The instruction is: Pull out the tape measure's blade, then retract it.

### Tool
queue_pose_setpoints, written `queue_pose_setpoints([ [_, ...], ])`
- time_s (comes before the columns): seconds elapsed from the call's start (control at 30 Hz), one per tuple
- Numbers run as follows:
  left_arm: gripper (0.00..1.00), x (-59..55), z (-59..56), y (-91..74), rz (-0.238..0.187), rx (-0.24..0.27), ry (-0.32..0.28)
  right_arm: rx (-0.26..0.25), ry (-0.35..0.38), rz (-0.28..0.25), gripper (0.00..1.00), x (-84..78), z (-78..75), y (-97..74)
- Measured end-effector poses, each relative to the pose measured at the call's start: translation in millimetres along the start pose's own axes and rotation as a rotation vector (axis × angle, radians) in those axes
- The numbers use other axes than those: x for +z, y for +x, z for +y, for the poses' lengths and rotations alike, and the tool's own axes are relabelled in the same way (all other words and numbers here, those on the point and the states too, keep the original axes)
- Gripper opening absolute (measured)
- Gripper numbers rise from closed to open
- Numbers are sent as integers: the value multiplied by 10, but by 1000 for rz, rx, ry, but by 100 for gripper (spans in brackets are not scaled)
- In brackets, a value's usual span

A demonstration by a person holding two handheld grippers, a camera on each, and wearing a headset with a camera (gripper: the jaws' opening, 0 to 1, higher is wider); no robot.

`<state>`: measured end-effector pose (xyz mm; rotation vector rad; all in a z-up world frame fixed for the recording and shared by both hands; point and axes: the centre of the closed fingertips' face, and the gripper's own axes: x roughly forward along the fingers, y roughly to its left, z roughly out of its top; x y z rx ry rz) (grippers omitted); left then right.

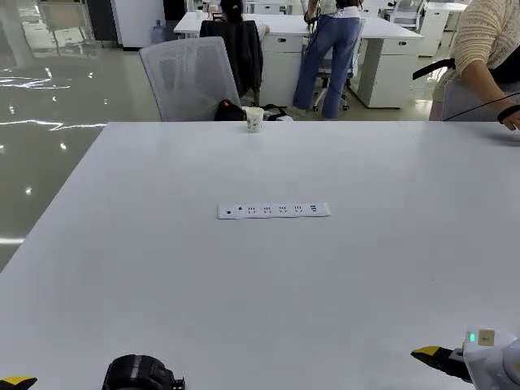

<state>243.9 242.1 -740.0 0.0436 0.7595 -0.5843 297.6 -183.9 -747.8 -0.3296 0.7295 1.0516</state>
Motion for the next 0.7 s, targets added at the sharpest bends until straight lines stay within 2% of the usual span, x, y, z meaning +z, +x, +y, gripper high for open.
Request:
queue_pose_setpoints([
  [0.2,99,7,-25,-10,2,-6,11,2,5,1,90,-5,17,10],
  [0.27,99,18,6,-14,-3,16,31,2,9,-3,92,-1,18,13],
  [0.3,99,11,-22,-14,2,-3,7,2,10,-1,92,-6,21,16],
  [0.37,99,17,-14,-12,-3,7,22,3,12,1,94,-7,36,10],
  [0.53,99,4,-3,-11,-8,9,10,0,28,-3,99,-25,17,-10],
  [0.7,99,-17,6,-4,-5,8,8,-11,41,-3,99,-54,-19,-50],
])
